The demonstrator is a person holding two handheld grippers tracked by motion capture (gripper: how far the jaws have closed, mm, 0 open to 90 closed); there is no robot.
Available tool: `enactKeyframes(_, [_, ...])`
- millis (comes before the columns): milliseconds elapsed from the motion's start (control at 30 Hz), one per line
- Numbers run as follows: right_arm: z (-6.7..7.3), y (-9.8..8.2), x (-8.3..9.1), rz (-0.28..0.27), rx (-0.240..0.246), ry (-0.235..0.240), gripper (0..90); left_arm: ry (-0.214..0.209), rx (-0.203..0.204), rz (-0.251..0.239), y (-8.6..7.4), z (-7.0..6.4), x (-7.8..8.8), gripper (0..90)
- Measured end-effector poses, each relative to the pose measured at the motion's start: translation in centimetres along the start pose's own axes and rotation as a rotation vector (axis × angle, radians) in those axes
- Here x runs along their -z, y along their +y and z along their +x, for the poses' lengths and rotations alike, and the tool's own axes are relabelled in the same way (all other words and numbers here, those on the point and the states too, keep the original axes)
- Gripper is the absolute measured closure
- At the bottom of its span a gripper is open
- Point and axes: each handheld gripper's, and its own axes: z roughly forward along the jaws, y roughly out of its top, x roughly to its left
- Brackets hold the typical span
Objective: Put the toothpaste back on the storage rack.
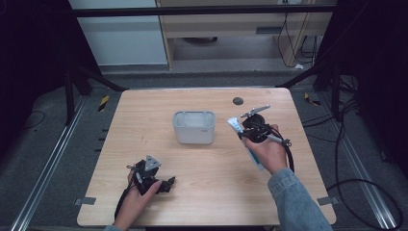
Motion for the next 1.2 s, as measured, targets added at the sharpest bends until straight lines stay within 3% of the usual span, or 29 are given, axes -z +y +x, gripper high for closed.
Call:
enactKeyframes(500, [1.7, 4.4, 1.6, -0.194, 0.022, 0.008, 79.3, 0.000, -0.002, 0.002, 0.0, 0.0, 0.0, 0.0])
enactKeyframes(833, [3.7, 7.9, 2.0, -0.289, 0.034, 0.012, 79.2, 0.001, 0.000, -0.002, 0.0, 0.0, 0.0, 0.0])
enactKeyframes(933, [4.3, 9.3, 2.0, -0.298, 0.066, -0.001, 79.2, 0.001, 0.000, -0.003, 0.0, 0.0, 0.0, 0.0])
enactKeyframes(1200, [6.2, 12.5, 2.4, -0.376, 0.075, -0.024, 79.1, 0.000, -0.001, -0.001, 0.0, 0.0, 0.0, 0.0])
